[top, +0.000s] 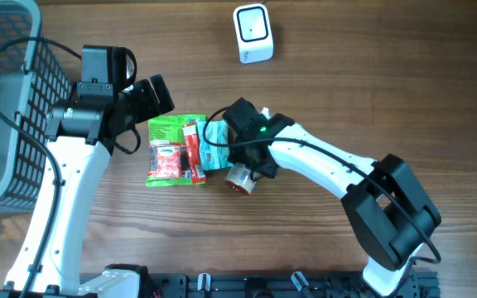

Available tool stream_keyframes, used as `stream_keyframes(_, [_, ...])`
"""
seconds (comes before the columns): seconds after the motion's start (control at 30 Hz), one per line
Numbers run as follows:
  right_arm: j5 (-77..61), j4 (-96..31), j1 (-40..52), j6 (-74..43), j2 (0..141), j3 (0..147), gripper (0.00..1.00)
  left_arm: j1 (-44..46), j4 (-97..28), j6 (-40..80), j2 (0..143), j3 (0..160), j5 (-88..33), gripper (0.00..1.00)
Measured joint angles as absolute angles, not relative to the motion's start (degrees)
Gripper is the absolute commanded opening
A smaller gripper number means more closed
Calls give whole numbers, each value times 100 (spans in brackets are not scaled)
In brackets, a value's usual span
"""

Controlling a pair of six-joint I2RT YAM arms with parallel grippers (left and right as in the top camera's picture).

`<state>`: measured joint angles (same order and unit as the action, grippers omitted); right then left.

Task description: Scan the item barcode

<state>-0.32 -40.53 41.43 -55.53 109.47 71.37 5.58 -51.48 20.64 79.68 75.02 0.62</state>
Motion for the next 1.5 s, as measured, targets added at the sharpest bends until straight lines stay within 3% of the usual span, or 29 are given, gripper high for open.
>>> stream_keyframes(0.3, [30,-4016,3763,-2971,10947,7137,60,558,-5148,2064,7968,7502,62,100])
stream_keyframes(0.43, [51,-4023,3498,-2206,10947,7137,67,558,-5148,2064,7968,7502,62,100])
stream_keyframes(0.53, [56,-4075,3378,-1981,10947,7155,80,558,-5148,2064,7968,7502,62,100])
stream_keyframes(0.77, [178,-4405,3295,-1758,10956,7238,88,558,-5148,2064,7968,7502,62,100])
stream_keyframes(0.97, [198,-5461,3291,-1498,10969,7885,99,558,-5148,2064,7968,7502,62,100])
stream_keyframes(1.23, [-355,-6427,2799,-1509,10971,9260,100,558,-5146,2064,7968,7502,62,100])
stream_keyframes(1.5, [-1682,-6842,1848,-1509,11118,9327,100,558,-5148,2064,7968,7502,62,100])
